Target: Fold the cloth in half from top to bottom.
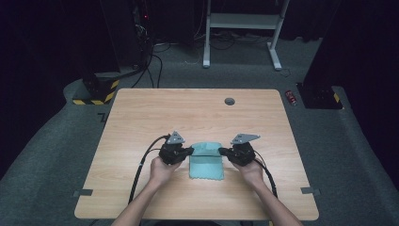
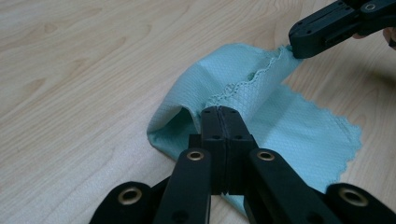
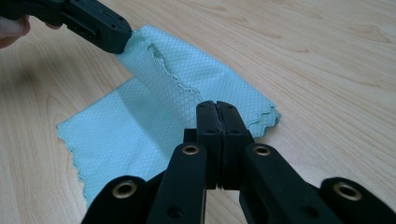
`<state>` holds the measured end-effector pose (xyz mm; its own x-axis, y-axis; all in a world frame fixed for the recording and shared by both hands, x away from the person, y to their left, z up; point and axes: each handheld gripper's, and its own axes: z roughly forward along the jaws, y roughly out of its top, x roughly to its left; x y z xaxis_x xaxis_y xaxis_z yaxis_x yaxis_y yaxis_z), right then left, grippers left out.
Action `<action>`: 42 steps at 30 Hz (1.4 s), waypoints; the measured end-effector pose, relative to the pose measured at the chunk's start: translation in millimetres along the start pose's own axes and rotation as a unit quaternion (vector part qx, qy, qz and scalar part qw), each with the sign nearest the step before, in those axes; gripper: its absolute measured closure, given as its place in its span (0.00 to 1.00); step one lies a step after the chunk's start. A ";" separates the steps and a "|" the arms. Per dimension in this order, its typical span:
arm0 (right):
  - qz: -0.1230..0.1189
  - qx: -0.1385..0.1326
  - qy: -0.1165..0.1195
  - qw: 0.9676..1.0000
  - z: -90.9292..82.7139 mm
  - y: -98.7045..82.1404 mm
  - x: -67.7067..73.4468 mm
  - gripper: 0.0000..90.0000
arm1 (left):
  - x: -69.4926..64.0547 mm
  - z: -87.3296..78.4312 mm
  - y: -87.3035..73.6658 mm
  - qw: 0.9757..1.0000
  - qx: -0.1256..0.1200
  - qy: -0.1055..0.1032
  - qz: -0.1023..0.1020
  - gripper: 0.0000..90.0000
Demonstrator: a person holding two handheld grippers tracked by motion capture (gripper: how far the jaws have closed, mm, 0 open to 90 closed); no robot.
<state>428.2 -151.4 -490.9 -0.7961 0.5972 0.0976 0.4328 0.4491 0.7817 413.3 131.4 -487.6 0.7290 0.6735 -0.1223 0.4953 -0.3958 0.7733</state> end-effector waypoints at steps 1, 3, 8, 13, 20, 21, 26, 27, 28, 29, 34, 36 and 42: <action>0.002 0.000 0.000 1.000 -0.2 -0.7 0.8 0.99 | -0.9 0.0 -1.6 1.000 0.001 0.000 0.002 0.99; 0.002 0.000 0.003 1.000 -0.3 -3.0 2.2 0.99 | -2.2 0.3 -4.0 1.000 0.003 -0.001 0.001 0.99; 0.001 0.002 0.009 1.000 -0.8 -7.9 6.0 0.99 | -4.1 -0.6 -7.8 1.000 0.004 -0.006 0.001 0.99; 0.001 0.002 0.013 1.000 -2.4 -11.4 8.8 0.99 | -7.9 -1.8 -10.1 1.000 0.002 -0.008 0.004 0.99; -0.004 0.003 0.020 1.000 -5.2 -17.4 15.3 0.99 | -11.9 -0.8 -19.0 1.000 0.010 -0.010 0.007 0.99; -0.005 0.005 0.021 1.000 -5.1 -18.9 16.6 0.99 | -12.3 -0.9 -19.9 1.000 0.009 -0.010 0.007 0.99; -0.007 0.010 0.025 1.000 -4.2 -24.9 20.7 0.99 | -15.0 -2.1 -23.8 1.000 0.011 -0.010 0.012 0.99; -0.006 0.011 0.025 1.000 -4.0 -26.1 21.5 0.99 | -15.2 -1.9 -24.5 1.000 0.011 -0.009 0.013 0.99; -0.006 0.012 0.026 1.000 -3.7 -26.9 22.0 0.99 | -15.1 -1.7 -25.2 1.000 0.012 -0.008 0.013 0.99; -0.005 0.013 0.027 1.000 -3.4 -27.4 22.5 0.99 | -14.9 -1.5 -25.7 1.000 0.013 -0.009 0.013 0.99; -0.007 0.015 0.028 0.999 -2.0 -29.2 23.8 0.99 | -15.6 0.1 -27.6 1.000 0.016 -0.007 0.014 0.99; -0.006 0.016 0.028 0.999 -2.1 -30.6 24.1 0.99 | -16.9 -0.8 -27.5 1.000 0.016 -0.008 0.018 0.99; -0.003 0.018 0.029 0.999 -3.7 -34.5 25.1 0.99 | -21.1 -0.7 -29.4 1.000 0.018 -0.008 0.023 0.99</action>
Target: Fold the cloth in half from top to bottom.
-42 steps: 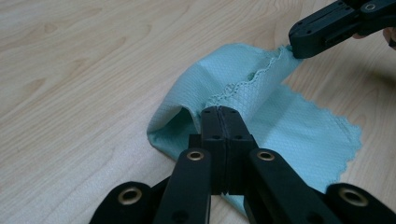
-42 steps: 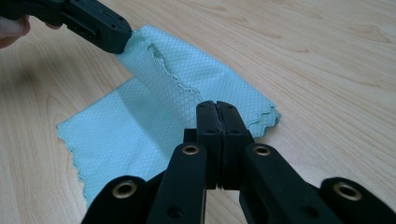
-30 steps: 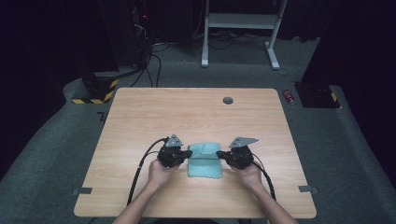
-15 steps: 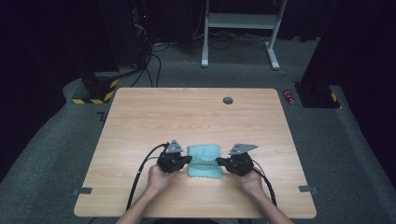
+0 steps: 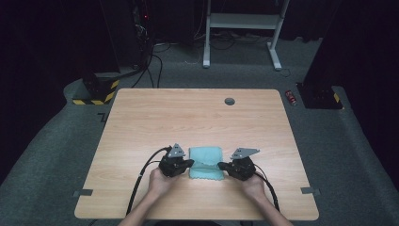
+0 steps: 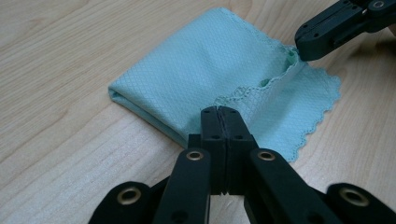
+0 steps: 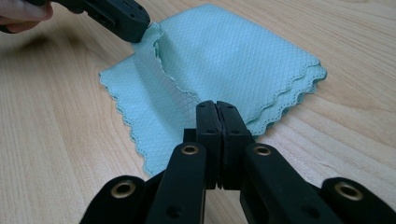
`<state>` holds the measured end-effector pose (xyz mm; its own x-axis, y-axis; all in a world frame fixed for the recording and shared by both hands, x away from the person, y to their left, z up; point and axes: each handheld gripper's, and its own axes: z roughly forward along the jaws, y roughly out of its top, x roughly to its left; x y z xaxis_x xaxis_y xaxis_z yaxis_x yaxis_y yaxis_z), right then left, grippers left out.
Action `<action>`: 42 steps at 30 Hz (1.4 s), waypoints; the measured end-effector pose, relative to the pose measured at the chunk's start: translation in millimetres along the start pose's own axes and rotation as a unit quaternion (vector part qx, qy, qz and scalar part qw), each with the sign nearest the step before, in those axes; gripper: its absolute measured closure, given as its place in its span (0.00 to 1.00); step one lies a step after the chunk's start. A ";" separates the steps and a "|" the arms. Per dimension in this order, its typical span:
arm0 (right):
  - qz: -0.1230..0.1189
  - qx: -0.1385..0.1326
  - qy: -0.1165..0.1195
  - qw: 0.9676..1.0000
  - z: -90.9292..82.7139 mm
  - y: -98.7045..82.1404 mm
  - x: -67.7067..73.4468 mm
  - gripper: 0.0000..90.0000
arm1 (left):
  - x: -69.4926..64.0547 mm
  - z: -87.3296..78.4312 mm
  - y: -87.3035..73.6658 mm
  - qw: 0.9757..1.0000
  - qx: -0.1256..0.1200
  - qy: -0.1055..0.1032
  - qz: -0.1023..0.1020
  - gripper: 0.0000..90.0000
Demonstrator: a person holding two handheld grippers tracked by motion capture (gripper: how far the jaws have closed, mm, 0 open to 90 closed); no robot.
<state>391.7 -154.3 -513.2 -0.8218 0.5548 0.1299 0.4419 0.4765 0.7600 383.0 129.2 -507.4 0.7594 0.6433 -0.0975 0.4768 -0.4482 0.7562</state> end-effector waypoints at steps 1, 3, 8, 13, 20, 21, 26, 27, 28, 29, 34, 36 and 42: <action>-0.002 -0.001 0.000 1.000 -0.1 -0.1 0.3 0.99 | -0.5 -0.2 -1.3 1.000 0.001 -0.001 0.000 0.99; -0.003 -0.001 0.002 1.000 -0.5 -0.9 1.4 0.99 | -0.9 -0.6 -3.5 1.000 -0.003 0.000 -0.003 0.99; -0.008 0.004 0.003 1.000 0.5 -3.2 4.6 0.99 | -4.5 -2.5 -8.0 1.000 -0.003 0.002 0.000 0.99; -0.011 0.006 0.003 1.000 0.1 -4.3 7.3 0.99 | -7.1 -3.5 -10.7 1.000 -0.001 0.004 0.007 0.99; -0.004 0.013 0.006 1.000 2.1 -7.9 6.4 0.95 | -7.6 -4.4 -15.5 1.000 0.003 0.001 0.005 0.96; -0.002 0.013 0.007 1.000 2.0 -8.8 6.0 0.93 | -7.9 -5.2 -16.0 1.000 0.003 0.000 0.005 0.95; 0.010 0.013 0.021 1.000 -1.5 -11.8 4.6 0.84 | -8.7 -9.1 -17.7 1.000 -0.002 -0.009 -0.001 0.89; 0.010 0.012 0.022 1.000 -2.5 -11.8 4.5 0.83 | -8.7 -10.7 -18.1 1.000 -0.004 -0.012 -0.003 0.88; 0.013 0.008 0.024 1.000 -4.2 -11.7 4.3 0.82 | -8.5 -12.2 -18.0 1.000 -0.007 -0.015 -0.006 0.86; 0.015 0.004 0.026 1.000 -5.8 -11.5 3.9 0.82 | -8.4 -13.6 -17.9 1.000 -0.010 -0.019 -0.008 0.84; 0.019 -0.018 0.030 0.999 -13.7 -9.1 4.0 0.84 | -6.2 -24.5 -12.5 0.999 -0.038 -0.030 -0.024 0.78; 0.019 -0.021 0.022 0.999 -14.5 -7.7 5.0 0.86 | -5.2 -24.8 -8.0 0.998 -0.041 -0.025 -0.027 0.76; 0.015 -0.011 0.004 1.000 -3.9 -4.1 7.0 0.96 | -5.0 -12.0 4.7 0.999 -0.038 -0.007 -0.024 0.71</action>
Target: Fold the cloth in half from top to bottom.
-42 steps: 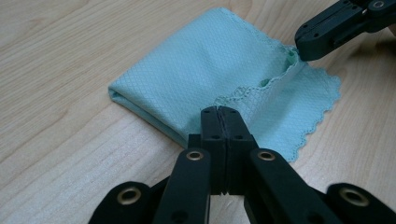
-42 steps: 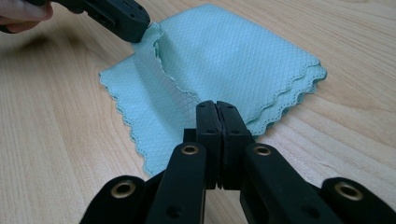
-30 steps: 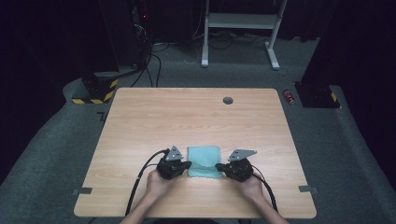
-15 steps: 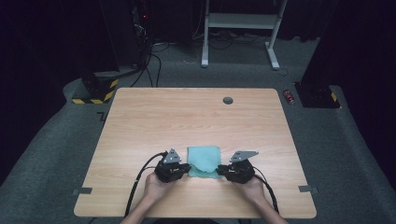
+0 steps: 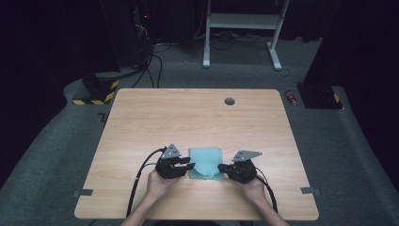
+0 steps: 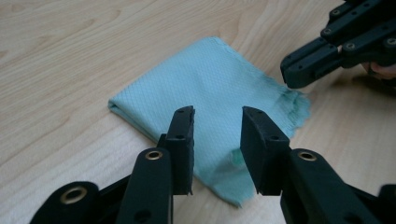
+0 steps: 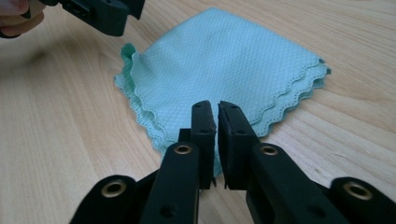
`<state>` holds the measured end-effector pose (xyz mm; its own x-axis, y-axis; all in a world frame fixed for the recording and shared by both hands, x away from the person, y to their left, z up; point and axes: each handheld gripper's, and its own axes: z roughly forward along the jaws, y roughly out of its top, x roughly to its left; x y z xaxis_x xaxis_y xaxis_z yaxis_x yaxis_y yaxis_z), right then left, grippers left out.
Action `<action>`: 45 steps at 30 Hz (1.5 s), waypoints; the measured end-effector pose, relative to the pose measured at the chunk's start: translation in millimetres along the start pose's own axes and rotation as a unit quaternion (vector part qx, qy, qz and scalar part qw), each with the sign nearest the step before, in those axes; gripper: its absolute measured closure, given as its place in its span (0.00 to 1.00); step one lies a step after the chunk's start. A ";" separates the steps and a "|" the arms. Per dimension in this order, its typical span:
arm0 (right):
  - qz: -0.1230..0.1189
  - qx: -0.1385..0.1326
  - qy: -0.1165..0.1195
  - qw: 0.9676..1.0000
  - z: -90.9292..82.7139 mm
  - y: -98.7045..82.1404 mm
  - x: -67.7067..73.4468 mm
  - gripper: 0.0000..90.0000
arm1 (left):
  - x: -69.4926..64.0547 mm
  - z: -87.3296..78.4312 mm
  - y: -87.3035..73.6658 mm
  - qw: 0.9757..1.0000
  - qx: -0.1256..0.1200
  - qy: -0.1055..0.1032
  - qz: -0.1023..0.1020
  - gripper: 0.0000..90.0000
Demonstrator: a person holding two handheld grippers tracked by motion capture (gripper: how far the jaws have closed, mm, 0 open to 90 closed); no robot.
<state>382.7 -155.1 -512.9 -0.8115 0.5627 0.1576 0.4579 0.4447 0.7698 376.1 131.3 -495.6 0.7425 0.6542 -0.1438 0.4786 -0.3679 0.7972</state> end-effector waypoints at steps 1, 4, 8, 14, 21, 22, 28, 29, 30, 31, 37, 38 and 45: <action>-0.001 0.004 -0.003 1.000 2.6 0.7 1.0 0.97 | -0.3 3.3 1.4 1.000 0.003 0.000 0.001 0.71; -0.005 0.006 -0.007 1.000 7.3 1.9 2.6 0.97 | -3.0 12.3 3.7 1.000 0.013 0.001 0.008 0.71; -0.007 0.010 -0.006 1.000 10.0 2.0 3.3 0.97 | -6.7 17.9 2.0 1.000 0.023 -0.002 0.014 0.70; -0.018 0.017 -0.008 1.000 8.9 0.7 7.2 0.97 | -10.4 19.5 -7.4 0.999 0.037 -0.009 0.014 0.69; -0.024 0.026 -0.015 0.999 9.5 -5.1 12.9 0.94 | -13.1 17.7 -17.1 0.999 0.048 -0.009 0.011 0.67; -0.024 0.027 -0.016 0.999 9.2 -6.5 13.0 0.93 | -13.0 17.3 -18.6 0.999 0.048 -0.009 0.011 0.67; -0.027 0.026 -0.020 0.999 5.0 -10.9 13.9 0.92 | -12.8 12.4 -23.7 0.999 0.043 -0.007 0.007 0.67; -0.030 0.026 -0.023 0.999 4.5 -11.3 14.6 0.92 | -13.0 11.6 -24.6 0.999 0.043 -0.008 0.008 0.67; -0.033 0.027 -0.026 0.999 3.9 -11.8 15.2 0.92 | -13.3 10.8 -25.3 0.999 0.043 -0.007 0.009 0.66; -0.033 0.027 -0.029 0.999 3.4 -12.3 16.0 0.92 | -13.7 9.8 -26.3 0.999 0.042 -0.005 0.012 0.66; -0.038 0.027 -0.033 0.998 0.1 -15.7 18.1 0.93 | -15.9 6.4 -29.8 0.999 0.044 0.000 0.014 0.64; -0.039 0.028 -0.033 0.998 -0.1 -15.8 18.2 0.93 | -15.9 6.0 -30.3 0.999 0.045 0.002 0.015 0.64; -0.040 0.023 -0.029 0.998 -0.5 -17.0 17.2 0.92 | -16.3 -2.2 -38.6 0.999 0.040 -0.005 0.003 0.63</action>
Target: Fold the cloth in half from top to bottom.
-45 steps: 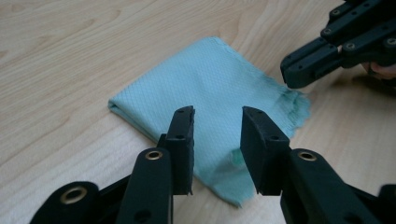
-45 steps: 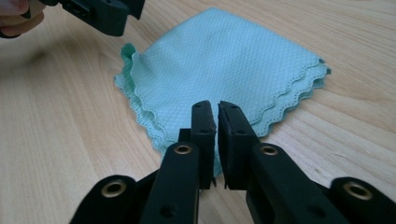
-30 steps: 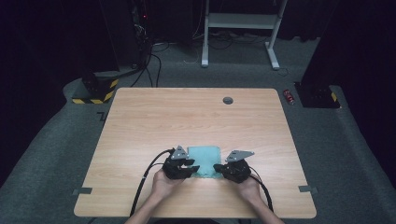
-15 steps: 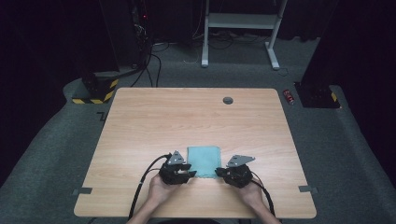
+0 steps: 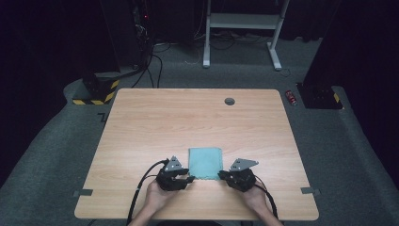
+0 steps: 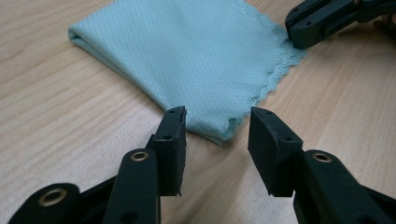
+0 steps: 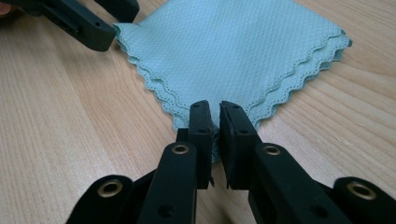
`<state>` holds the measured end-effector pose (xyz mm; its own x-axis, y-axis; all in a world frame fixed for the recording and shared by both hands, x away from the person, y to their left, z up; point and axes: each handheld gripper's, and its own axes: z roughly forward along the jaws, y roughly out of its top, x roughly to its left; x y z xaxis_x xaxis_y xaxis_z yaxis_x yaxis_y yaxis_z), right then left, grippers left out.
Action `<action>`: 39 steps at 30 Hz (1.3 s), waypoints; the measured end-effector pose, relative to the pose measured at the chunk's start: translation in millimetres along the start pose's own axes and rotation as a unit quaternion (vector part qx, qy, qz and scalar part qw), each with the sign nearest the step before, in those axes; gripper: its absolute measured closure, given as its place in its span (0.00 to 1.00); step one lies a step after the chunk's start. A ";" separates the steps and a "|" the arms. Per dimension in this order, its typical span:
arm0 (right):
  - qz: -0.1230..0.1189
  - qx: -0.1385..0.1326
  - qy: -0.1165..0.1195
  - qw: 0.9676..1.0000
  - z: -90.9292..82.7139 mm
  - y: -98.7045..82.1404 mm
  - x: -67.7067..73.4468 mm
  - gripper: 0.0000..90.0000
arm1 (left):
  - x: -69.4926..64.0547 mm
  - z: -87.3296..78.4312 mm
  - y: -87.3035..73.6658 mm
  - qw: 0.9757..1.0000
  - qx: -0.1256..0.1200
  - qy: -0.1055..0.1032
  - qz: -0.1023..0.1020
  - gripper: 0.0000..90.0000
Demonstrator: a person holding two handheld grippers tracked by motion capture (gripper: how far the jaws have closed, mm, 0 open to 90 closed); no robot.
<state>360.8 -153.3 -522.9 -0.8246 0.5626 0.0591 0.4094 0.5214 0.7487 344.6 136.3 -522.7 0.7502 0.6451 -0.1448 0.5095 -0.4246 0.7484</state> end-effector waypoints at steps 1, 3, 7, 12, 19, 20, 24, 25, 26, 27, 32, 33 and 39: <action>0.000 0.000 0.000 1.000 -0.1 -0.1 -0.1 0.92 | 0.0 -2.0 -0.4 1.000 0.001 0.005 0.003 0.63; 0.004 -0.002 0.002 1.000 -0.7 0.0 -0.9 0.92 | 0.9 -6.9 1.0 1.000 -0.008 0.008 0.001 0.63; 0.011 -0.012 -0.003 1.000 -2.9 2.9 -4.5 0.92 | 4.4 -11.6 11.1 1.000 -0.021 0.010 -0.006 0.62; 0.033 -0.024 -0.009 0.999 -0.6 10.0 -14.5 0.92 | 9.2 -2.0 28.7 0.999 -0.027 0.031 -0.005 0.60; 0.056 -0.037 -0.023 0.997 11.5 30.6 -28.9 0.91 | 24.2 19.6 50.6 0.998 -0.047 0.050 -0.015 0.59; 0.062 -0.039 -0.023 0.997 15.0 34.3 -31.4 0.91 | 27.0 23.1 53.3 0.998 -0.044 0.048 -0.022 0.59; 0.070 -0.036 -0.030 0.996 31.3 49.3 -37.1 0.91 | 34.4 36.1 59.8 0.997 -0.038 0.054 -0.031 0.59; 0.071 -0.036 -0.031 0.996 34.8 51.5 -37.7 0.91 | 37.1 39.2 60.0 0.997 -0.035 0.056 -0.034 0.59; 0.072 -0.034 -0.033 0.996 40.5 54.3 -38.8 0.91 | 39.1 41.6 59.3 0.997 -0.032 0.058 -0.041 0.59; 0.075 -0.030 -0.034 0.996 44.9 55.9 -39.9 0.91 | 40.7 43.0 58.5 0.997 -0.028 0.059 -0.045 0.59; 0.091 -0.014 -0.044 0.995 59.3 56.8 -47.7 0.91 | 47.2 47.3 54.3 0.996 -0.006 0.076 -0.039 0.59; 0.095 -0.010 -0.045 0.994 60.1 55.8 -49.5 0.91 | 47.0 47.6 53.8 0.996 -0.007 0.075 -0.038 0.59; 0.103 -0.011 -0.057 0.993 53.4 51.1 -58.9 0.90 | 44.8 46.9 53.0 0.996 0.005 0.093 -0.006 0.60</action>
<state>451.1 -125.5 -523.4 -0.6746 0.7249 0.1390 0.5548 0.3738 0.7433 425.0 112.9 -519.9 0.6528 0.7569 -0.0308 0.5234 -0.4213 0.7406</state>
